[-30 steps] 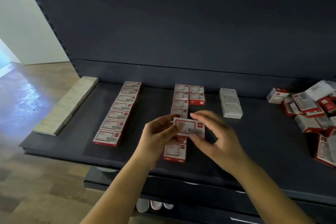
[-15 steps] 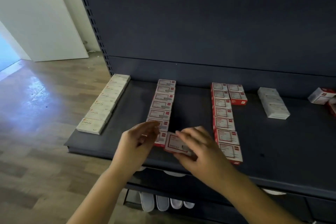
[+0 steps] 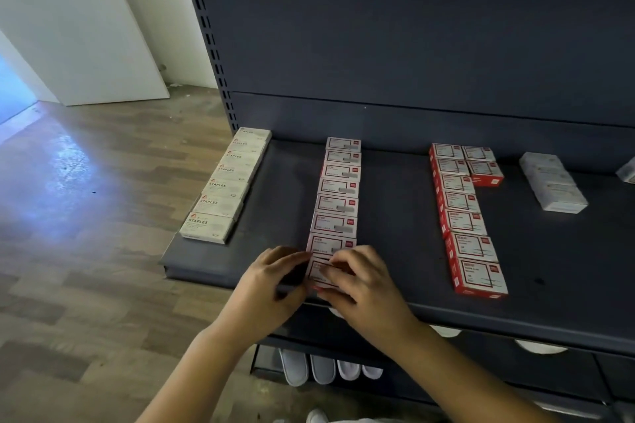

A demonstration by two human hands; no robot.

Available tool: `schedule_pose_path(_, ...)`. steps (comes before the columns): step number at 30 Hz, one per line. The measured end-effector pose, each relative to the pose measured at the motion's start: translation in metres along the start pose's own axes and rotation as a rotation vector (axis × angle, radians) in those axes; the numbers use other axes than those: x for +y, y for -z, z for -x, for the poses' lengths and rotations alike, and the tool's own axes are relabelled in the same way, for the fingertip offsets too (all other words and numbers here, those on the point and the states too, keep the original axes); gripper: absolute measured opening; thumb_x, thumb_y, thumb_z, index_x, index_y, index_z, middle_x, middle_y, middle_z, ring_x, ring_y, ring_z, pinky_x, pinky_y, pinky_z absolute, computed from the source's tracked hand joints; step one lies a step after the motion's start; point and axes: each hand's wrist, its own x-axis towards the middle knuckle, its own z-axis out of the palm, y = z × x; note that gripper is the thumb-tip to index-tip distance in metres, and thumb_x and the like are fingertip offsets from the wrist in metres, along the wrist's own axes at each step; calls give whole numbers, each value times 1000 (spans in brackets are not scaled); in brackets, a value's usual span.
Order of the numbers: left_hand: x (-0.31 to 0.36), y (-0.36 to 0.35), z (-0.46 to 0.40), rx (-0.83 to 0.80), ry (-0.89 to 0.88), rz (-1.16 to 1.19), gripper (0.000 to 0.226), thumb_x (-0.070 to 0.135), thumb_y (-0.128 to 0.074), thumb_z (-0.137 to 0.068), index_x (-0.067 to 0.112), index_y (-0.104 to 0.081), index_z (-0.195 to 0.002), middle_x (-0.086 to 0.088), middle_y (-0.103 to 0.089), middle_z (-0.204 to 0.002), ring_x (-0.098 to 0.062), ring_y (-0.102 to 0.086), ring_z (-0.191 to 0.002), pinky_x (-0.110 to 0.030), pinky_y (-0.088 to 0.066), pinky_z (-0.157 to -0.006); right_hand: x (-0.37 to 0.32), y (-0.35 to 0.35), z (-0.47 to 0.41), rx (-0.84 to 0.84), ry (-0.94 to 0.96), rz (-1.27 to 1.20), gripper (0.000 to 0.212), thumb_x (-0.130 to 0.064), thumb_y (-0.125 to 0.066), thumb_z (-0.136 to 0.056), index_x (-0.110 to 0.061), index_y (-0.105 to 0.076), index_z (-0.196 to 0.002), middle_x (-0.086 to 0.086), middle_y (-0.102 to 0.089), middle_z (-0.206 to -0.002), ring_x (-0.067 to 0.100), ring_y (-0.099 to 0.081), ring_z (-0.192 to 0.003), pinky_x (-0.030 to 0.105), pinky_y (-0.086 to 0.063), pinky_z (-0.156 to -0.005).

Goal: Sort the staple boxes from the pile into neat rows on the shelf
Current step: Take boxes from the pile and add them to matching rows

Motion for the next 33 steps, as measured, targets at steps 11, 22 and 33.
schedule_pose_path(11,-2,-4,-1,28,-89,-263,48,24,-80,-65,9,-69,-109,-1,-72,-103,-18,-67,-89,-23,-52,-75,-10,28,-1,-198,-458,17,86,-68,-58,-69,-23,-28,-137,-5,-47,-125,11,-55,-105,21,-48,-75)
schedule_pose_path(22,-5,-6,-4,28,-120,-254,39,17,-75,-68,7,-71,-105,-5,-71,-105,-22,-69,-88,-32,-58,-72,-19,33,-2,-332,-361,109,45,-52,-47,-90,-29,-49,-128,-11,-48,-104,8,-55,-94,17,-39,-70)
schedule_pose_path(33,33,5,-30,5,-145,-369,53,41,-46,-78,8,-66,-114,-8,-67,-113,-29,-63,-101,-39,-53,-79,-5,61,2,-267,-327,147,48,-53,-45,-91,-19,-51,-125,-4,-50,-107,15,-46,-106,26,-43,-81)
